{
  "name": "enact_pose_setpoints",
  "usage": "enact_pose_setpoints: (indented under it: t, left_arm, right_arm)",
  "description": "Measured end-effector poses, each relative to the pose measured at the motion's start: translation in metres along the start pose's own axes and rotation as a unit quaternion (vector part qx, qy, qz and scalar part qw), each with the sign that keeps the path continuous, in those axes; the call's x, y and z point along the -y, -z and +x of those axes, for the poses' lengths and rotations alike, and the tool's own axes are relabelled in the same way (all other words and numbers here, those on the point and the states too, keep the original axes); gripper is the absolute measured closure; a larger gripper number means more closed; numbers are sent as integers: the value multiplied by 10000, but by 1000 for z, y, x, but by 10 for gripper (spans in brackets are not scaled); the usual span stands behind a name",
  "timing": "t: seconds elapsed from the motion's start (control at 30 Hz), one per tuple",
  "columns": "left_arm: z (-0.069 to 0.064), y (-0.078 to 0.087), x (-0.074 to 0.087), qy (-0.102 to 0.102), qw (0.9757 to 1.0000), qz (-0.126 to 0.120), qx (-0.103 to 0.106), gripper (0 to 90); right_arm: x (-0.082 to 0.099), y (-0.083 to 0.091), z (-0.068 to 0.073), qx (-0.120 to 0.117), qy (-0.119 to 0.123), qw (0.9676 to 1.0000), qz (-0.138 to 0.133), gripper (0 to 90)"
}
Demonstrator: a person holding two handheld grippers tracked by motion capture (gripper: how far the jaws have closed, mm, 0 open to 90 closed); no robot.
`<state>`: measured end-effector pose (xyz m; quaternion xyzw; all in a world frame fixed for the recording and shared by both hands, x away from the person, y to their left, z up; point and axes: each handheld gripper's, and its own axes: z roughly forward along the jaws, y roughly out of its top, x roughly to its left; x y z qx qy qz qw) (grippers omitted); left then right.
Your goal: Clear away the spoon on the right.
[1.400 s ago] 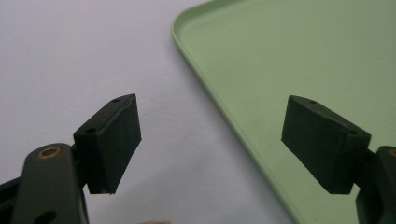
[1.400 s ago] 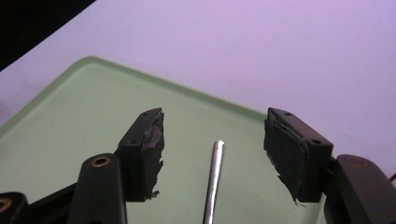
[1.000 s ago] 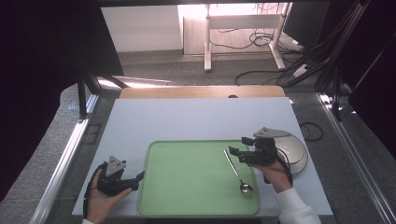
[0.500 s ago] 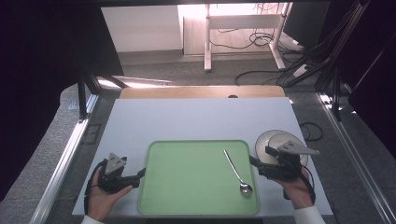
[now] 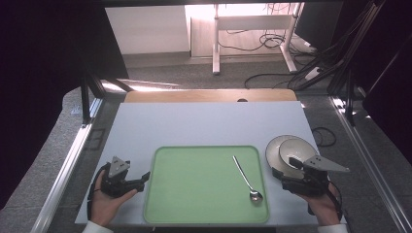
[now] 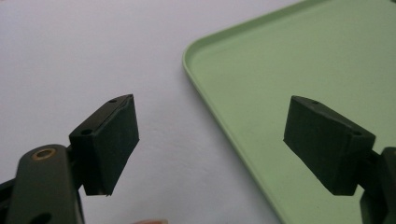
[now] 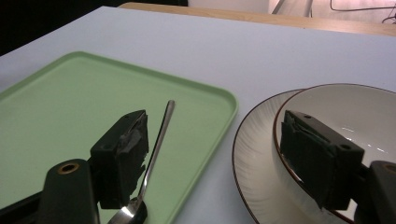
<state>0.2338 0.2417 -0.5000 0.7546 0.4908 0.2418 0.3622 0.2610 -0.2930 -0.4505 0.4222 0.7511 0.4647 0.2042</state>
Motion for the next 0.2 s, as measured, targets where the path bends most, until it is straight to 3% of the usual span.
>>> enact_pose_setpoints:
  t: [0.2]
  left_arm:
    - [2, -3, 0, 130, 9999, 11, -38, 165]
  right_arm:
    - [-1, 1, 3, 104, -81, 9999, -51, 238]
